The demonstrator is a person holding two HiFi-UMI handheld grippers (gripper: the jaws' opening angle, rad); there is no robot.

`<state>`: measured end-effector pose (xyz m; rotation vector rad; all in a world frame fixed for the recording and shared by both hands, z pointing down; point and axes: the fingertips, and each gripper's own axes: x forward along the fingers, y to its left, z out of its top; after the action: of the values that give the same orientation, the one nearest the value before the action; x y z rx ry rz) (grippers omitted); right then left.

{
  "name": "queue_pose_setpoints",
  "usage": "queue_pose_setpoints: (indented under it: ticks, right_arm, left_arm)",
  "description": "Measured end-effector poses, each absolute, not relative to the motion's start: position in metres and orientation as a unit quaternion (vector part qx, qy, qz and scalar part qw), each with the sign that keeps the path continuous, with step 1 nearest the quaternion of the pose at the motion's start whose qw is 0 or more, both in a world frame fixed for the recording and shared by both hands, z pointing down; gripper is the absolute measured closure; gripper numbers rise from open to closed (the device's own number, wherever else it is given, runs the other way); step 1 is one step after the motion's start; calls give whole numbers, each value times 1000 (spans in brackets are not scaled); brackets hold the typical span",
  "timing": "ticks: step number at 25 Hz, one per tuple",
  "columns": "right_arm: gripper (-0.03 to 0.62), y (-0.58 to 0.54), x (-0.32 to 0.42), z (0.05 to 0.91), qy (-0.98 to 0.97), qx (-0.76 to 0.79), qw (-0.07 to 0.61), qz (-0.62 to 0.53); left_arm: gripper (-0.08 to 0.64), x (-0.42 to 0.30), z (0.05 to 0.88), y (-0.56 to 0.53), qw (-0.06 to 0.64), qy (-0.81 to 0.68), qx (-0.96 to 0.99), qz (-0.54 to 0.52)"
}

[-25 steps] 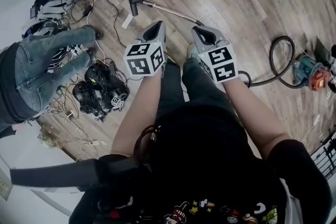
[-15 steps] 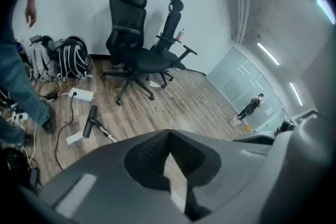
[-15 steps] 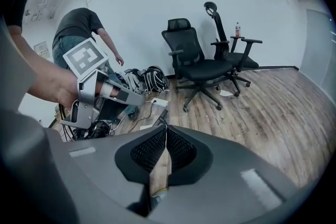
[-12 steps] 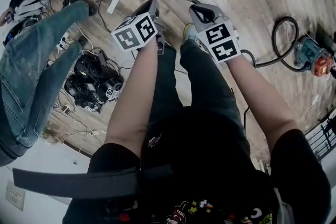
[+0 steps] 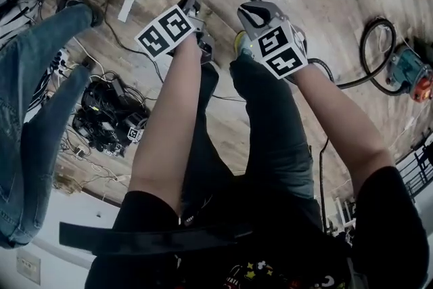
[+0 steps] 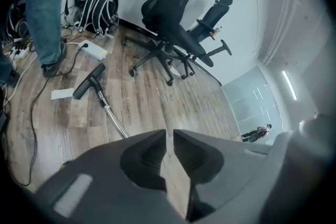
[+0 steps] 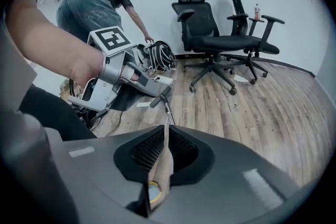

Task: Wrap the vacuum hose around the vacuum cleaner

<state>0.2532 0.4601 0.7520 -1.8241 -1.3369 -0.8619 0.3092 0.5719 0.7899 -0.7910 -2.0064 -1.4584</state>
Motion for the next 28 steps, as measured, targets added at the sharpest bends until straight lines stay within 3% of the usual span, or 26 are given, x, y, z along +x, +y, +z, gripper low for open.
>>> queue_pose_setpoints:
  ticks: [16, 28]
  right_arm:
    - [514, 463, 248, 1035, -464, -723, 340, -382]
    - [486, 470, 244, 1137, -446, -739, 317, -393]
  left_arm:
    - [451, 329, 1071, 611, 252, -681, -362, -584]
    - [360, 349, 1172, 642, 238, -623, -426, -611]
